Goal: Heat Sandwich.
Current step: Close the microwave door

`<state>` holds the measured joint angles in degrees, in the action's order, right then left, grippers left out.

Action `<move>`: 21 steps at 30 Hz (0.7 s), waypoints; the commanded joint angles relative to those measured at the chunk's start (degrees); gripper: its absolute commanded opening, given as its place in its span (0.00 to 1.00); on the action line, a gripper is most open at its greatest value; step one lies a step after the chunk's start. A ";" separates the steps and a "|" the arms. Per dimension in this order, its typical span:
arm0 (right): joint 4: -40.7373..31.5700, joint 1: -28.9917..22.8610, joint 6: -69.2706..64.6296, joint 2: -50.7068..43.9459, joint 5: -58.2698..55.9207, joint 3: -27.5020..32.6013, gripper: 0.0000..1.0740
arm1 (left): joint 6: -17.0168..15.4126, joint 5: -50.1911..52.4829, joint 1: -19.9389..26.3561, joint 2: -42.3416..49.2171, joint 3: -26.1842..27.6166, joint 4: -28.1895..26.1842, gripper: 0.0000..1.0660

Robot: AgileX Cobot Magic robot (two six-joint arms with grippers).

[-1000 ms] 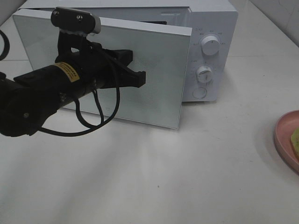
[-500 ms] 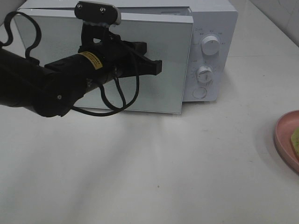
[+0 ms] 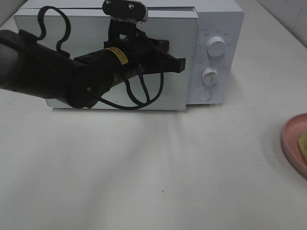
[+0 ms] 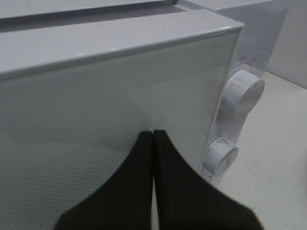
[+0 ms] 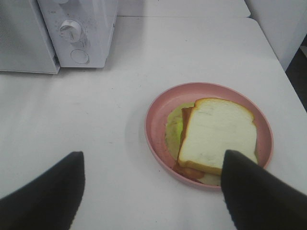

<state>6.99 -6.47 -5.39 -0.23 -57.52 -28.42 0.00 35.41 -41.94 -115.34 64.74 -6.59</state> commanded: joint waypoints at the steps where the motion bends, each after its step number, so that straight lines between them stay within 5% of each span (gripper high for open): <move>1: -0.06 0.34 0.52 -1.60 0.40 0.06 0.70 | 0.00 0.86 0.57 -0.92 2.41 -2.35 0.00; 9: 0.00 0.34 0.52 -1.60 0.40 0.06 0.70 | 3.27 -1.72 1.43 -3.38 6.13 -5.73 0.00; 21: 0.06 0.34 0.40 -1.60 0.40 0.06 0.70 | 3.50 -2.98 2.06 -4.70 8.88 -5.21 0.00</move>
<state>7.10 -6.47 -5.39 -0.23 -57.52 -28.42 3.55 30.48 -41.71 -119.75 72.42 -7.39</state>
